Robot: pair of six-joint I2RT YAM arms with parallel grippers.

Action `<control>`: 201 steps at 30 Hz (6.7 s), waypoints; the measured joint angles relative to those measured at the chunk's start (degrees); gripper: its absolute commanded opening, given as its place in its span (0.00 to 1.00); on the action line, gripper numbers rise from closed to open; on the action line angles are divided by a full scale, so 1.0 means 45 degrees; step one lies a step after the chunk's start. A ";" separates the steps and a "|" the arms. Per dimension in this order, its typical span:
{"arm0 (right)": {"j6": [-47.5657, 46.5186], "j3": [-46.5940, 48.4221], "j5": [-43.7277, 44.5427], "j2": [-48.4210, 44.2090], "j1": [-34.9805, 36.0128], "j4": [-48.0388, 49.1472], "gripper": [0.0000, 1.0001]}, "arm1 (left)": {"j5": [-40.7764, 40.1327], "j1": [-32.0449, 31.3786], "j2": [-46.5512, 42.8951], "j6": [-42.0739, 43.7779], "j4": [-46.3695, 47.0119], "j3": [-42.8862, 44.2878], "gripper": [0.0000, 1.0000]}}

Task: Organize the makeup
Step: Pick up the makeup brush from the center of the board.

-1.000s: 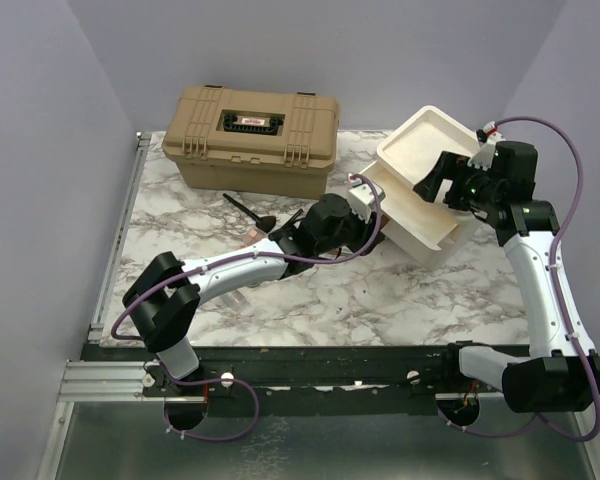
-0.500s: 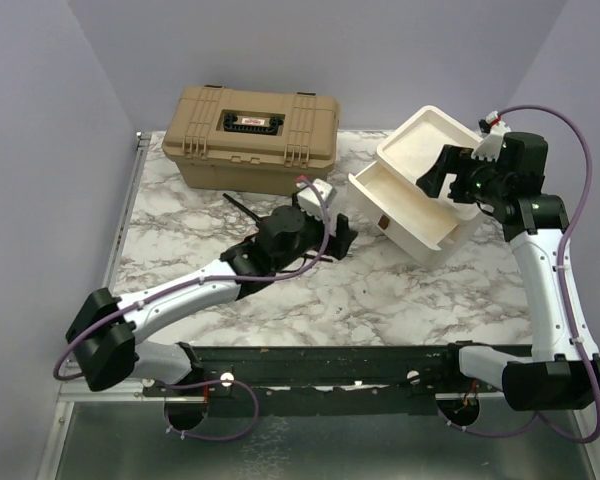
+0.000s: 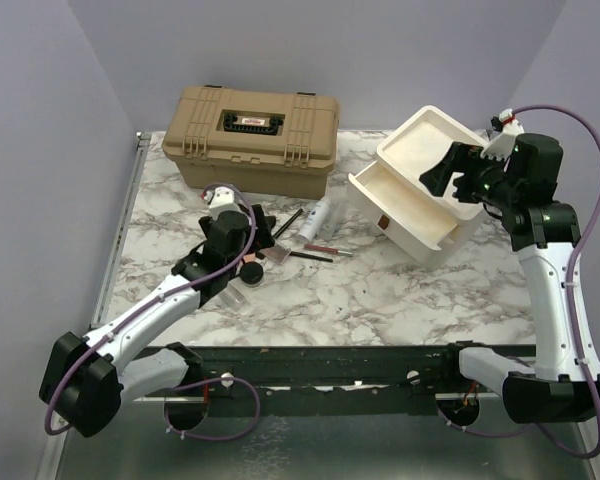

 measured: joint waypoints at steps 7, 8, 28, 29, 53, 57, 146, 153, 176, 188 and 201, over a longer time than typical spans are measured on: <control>0.0350 -0.0126 -0.0034 -0.0058 0.0000 -0.0078 0.94 | 0.1132 0.1005 0.1953 -0.0199 -0.0821 0.0476 0.91; 0.0398 -0.0160 -0.0063 -0.0058 0.0000 -0.0092 0.94 | 0.1574 0.1010 0.2569 0.0078 -0.0928 0.0811 0.89; 0.0690 -0.0554 -0.0393 -0.0058 0.0000 -0.0107 0.94 | 0.5289 0.1015 0.7621 0.3211 -0.0826 0.4459 0.82; 0.0690 -0.0578 -0.0393 -0.0058 0.0000 -0.0107 0.94 | 0.5416 0.1015 0.7868 0.3429 -0.0806 0.4673 0.82; 0.0559 -0.0612 -0.0753 0.0131 0.0000 -0.0350 0.95 | 0.5221 0.0952 0.8864 0.3852 -0.0554 0.3920 0.78; 0.0549 -0.0612 -0.0753 0.0151 0.0000 -0.0359 0.96 | 0.5183 0.0952 0.8806 0.3677 -0.0534 0.3857 0.77; 0.0316 -0.0782 -0.0748 -0.0223 0.0000 -0.0515 0.98 | 0.8986 -0.0699 0.6688 0.9952 -0.1350 0.3706 0.04; 0.0321 -0.0782 -0.1005 -0.0228 0.0000 -0.0505 0.98 | 0.8947 -0.0704 0.5255 0.9384 -0.1161 0.3497 0.04; 0.0403 -0.0772 -0.7786 -0.1010 0.0000 0.1015 0.68 | 1.0350 -0.2035 0.1787 0.6241 0.2035 0.3191 0.03; 0.0073 -0.0903 -0.8738 0.0228 0.0204 0.0049 0.56 | 1.0433 -0.2817 0.2521 0.6285 0.2118 0.4017 0.03; 0.0379 -0.1326 -0.9044 0.0447 0.0792 0.0117 0.49 | 1.0496 -0.2997 0.2705 0.6334 0.2113 0.4046 0.03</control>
